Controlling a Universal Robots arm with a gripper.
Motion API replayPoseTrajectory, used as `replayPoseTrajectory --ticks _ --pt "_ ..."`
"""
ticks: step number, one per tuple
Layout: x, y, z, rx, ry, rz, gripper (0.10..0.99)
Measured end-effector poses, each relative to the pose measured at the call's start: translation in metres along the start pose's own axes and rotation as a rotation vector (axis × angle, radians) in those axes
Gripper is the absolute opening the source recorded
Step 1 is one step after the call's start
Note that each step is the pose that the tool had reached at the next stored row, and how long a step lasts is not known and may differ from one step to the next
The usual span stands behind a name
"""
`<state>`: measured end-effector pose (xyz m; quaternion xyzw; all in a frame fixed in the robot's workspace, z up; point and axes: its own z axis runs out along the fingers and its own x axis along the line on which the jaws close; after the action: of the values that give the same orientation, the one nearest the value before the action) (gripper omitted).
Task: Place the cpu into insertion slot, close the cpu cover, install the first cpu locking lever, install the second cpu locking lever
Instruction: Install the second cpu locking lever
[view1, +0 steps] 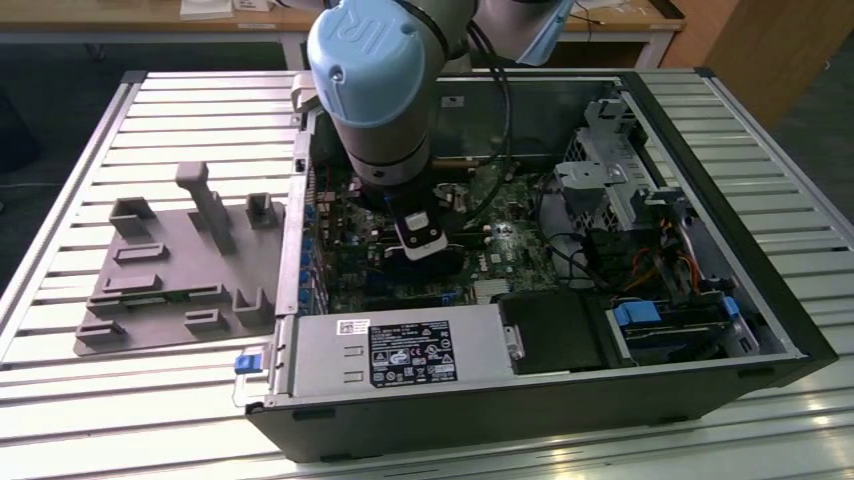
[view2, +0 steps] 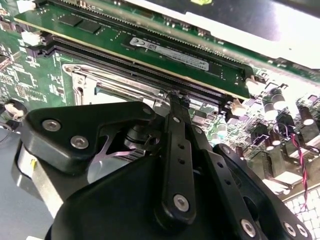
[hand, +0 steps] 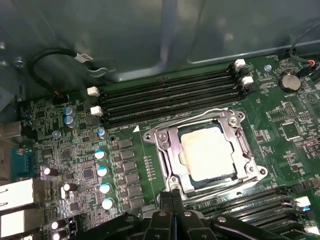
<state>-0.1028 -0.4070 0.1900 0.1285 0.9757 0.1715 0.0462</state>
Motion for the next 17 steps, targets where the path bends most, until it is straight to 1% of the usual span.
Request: replayPoseTrajectory --ticks 8,17 --pt "0.0013 0.0 0.0032 0.0 0.0001 0.0 0.102" --pt "0.0015 0.0004 0.0026 0.002 -0.0002 0.0 0.102"
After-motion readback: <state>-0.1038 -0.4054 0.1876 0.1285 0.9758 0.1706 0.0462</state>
